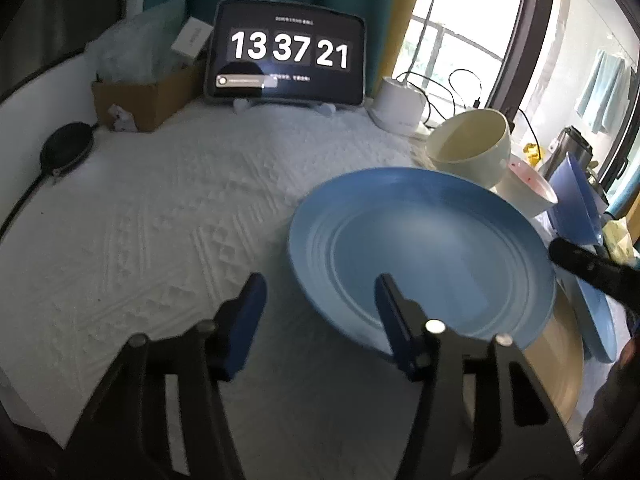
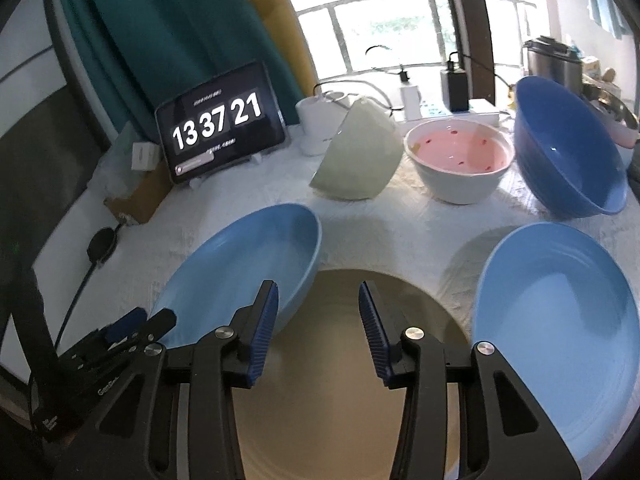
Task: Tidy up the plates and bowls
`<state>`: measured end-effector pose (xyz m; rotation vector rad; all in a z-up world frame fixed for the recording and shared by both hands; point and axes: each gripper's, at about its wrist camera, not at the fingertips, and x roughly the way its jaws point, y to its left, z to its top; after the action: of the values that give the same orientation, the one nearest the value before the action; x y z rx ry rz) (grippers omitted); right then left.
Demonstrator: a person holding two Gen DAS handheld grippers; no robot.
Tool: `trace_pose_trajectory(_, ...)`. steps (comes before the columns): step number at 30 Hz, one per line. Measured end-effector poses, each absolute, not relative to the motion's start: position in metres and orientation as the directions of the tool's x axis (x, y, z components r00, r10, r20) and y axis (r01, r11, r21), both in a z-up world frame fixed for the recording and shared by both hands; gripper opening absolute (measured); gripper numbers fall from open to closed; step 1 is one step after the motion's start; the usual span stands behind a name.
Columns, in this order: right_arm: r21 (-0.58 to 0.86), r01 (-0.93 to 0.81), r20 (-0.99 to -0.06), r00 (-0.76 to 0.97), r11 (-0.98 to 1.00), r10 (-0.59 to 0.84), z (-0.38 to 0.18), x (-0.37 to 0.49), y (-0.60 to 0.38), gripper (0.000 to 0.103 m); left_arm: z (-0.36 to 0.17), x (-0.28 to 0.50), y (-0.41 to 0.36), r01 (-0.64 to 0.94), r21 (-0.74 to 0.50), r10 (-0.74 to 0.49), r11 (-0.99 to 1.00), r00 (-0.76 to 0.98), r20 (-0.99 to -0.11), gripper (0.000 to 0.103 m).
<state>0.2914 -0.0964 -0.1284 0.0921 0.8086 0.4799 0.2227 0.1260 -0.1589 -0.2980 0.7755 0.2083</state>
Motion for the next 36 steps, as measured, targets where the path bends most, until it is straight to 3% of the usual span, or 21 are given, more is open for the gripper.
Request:
trace_pose_trajectory(6,0.251,-0.418,-0.692,0.553,0.873,0.464,-0.134,0.289,-0.076,0.028,-0.16,0.226,0.123,-0.264,-0.2,0.041,0.944,0.692,-0.72,0.046)
trace_pose_trajectory(14,0.196,-0.412,-0.701,0.576,0.89,0.421,-0.134,0.28,-0.075,0.025,-0.154,0.22,0.119,-0.26,-0.19,0.054,0.947,0.709,-0.703,0.033)
trace_pose_trajectory(36,0.19,-0.352,-0.681,0.625,0.916,0.381,-0.122,0.231,-0.114,0.023,-0.124,0.181,0.081,-0.184,-0.189,0.02,0.965,0.765,-0.644,0.031)
